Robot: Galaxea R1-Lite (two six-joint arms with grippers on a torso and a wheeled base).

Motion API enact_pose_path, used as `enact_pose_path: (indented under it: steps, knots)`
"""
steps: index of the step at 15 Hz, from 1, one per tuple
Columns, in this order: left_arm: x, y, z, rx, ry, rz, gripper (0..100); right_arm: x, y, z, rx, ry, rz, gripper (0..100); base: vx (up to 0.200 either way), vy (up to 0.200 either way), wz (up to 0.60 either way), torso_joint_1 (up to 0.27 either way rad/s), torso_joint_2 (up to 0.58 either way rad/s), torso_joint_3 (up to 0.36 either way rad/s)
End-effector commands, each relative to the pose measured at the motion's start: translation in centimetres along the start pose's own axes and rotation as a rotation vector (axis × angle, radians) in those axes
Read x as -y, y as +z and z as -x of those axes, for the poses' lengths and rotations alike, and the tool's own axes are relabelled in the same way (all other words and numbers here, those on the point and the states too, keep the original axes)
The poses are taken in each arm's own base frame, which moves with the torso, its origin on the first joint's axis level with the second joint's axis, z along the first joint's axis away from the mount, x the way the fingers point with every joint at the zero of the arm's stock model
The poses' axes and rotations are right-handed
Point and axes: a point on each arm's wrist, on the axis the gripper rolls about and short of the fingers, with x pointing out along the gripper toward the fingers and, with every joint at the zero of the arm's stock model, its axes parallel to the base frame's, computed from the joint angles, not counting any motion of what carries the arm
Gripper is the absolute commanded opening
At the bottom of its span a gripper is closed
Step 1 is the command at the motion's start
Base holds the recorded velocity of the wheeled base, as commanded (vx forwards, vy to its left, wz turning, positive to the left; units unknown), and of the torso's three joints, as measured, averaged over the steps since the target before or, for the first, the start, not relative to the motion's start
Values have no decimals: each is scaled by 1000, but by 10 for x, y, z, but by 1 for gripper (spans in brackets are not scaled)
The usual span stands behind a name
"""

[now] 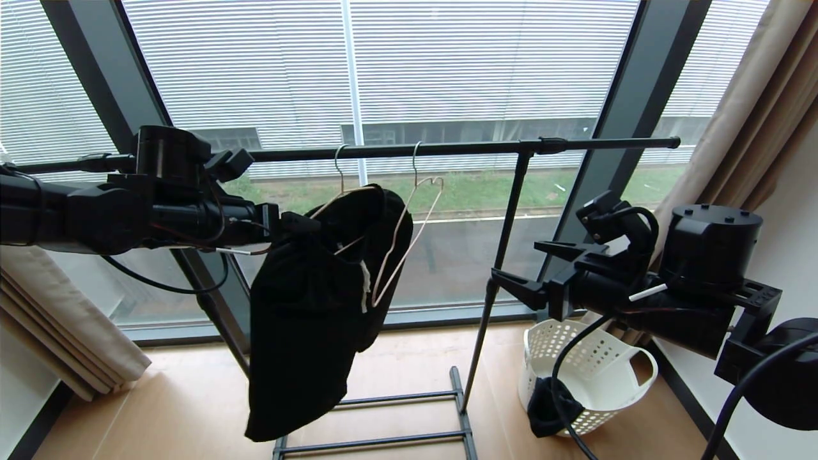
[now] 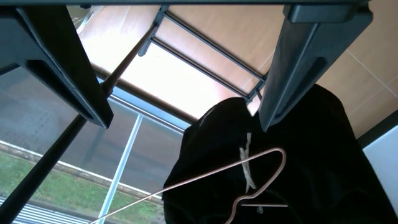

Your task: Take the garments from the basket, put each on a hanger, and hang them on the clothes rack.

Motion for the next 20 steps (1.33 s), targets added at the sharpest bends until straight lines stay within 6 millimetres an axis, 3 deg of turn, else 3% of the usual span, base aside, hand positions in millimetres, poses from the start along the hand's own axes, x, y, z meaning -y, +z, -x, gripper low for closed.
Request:
enact_pose_path:
  steps: [1,4,11,15,20]
  knots:
    - [3,0,10,8,2,0,100,0,0,1,0,0,0,100,0,0,0,0,0,0]
    - [15,-7,41,25,30,-5,100,-2,10,22,41,-13,8,100,0,0,0,0,0,0]
    - [40,-71,115,-11,54,1,100,-16,13,99,10,-88,-2,100,0,0,0,0,0,0]
    - [51,-126,157,-32,59,7,100,-28,-13,146,-55,-134,-14,100,0,0,0,0,0,0]
    - [55,-169,180,-46,61,12,100,-37,-54,175,-147,-134,-34,100,0,0,0,0,0,0]
